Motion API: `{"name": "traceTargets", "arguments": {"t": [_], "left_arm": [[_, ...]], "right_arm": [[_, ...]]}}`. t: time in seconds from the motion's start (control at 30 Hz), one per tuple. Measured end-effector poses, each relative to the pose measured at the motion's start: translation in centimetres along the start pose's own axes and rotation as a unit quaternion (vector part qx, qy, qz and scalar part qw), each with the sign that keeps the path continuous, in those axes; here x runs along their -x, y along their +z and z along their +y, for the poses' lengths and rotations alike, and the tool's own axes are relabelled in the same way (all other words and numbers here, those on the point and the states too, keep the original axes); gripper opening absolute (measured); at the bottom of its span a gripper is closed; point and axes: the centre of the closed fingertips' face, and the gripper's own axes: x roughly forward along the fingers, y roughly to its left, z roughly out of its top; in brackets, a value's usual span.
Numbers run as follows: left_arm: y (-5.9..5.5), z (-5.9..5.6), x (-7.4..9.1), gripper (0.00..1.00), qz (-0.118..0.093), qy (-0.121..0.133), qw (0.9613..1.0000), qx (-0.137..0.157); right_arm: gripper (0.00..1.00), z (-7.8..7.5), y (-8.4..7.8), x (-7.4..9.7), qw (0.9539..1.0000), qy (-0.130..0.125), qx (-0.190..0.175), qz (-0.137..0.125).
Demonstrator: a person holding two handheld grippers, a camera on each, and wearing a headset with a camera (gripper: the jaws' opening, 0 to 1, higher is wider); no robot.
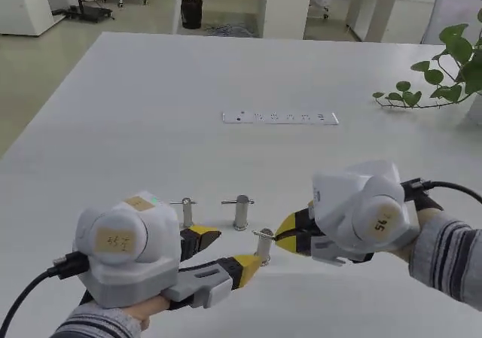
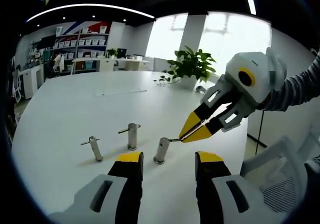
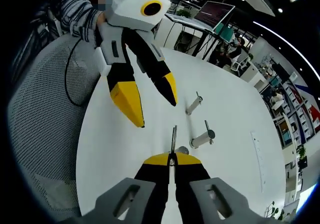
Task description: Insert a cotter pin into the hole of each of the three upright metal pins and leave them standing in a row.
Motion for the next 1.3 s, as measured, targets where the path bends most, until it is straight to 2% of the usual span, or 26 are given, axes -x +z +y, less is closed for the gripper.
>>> {"name": "traceTargets", "arguments": {"t": [0.27, 0.67, 0.9, 0.97, 1.03, 1.07, 1.17, 1.3], "left_arm": [[-0.2, -0.8, 0.0, 0.22, 0.003, -0.017, 0.9995, 0.028], [-0.3, -1.4, 0.2, 0.08, -0.005, -0.033, 0.9970, 0.070], [-0.5, -1.3, 0.3, 0.01, -0.004, -0.032, 0.9962, 0.081], [-0.5, -1.4, 0.3, 0.00, -0.005, -0.034, 0.9961, 0.081], [-0.5, -2.0, 0.3, 0.00, -0.006, -0.048, 0.9955, 0.082], [-0.5, -1.9, 0.2, 0.00, -0.008, -0.045, 0.9959, 0.079], [-0.7, -2.1, 0.2, 0.00, 0.000, -0.048, 0.9970, 0.062], [-0.8, -2.3, 0.2, 0.00, 0.007, -0.052, 0.9983, 0.024]], "right_arm": [[0.00, 1.5, 1.4, -0.3, 0.9997, 0.008, 0.015, -0.018], [0.00, 2.0, 2.4, -0.2, 0.9992, 0.010, 0.030, -0.025], [0.00, 2.1, 2.4, -0.2, 0.9991, 0.010, 0.033, -0.024], [0.00, 2.2, 2.3, -0.2, 0.9992, 0.012, 0.032, -0.024], [0.00, 2.1, 2.2, -0.2, 0.9992, 0.011, 0.032, -0.021], [0.00, 2.1, 2.2, -0.2, 0.9992, 0.012, 0.031, -0.022], [0.00, 1.9, 2.1, -0.2, 0.9993, 0.008, 0.027, -0.022], [0.00, 2.0, 2.0, -0.1, 0.9995, 0.014, 0.016, -0.023]]}}
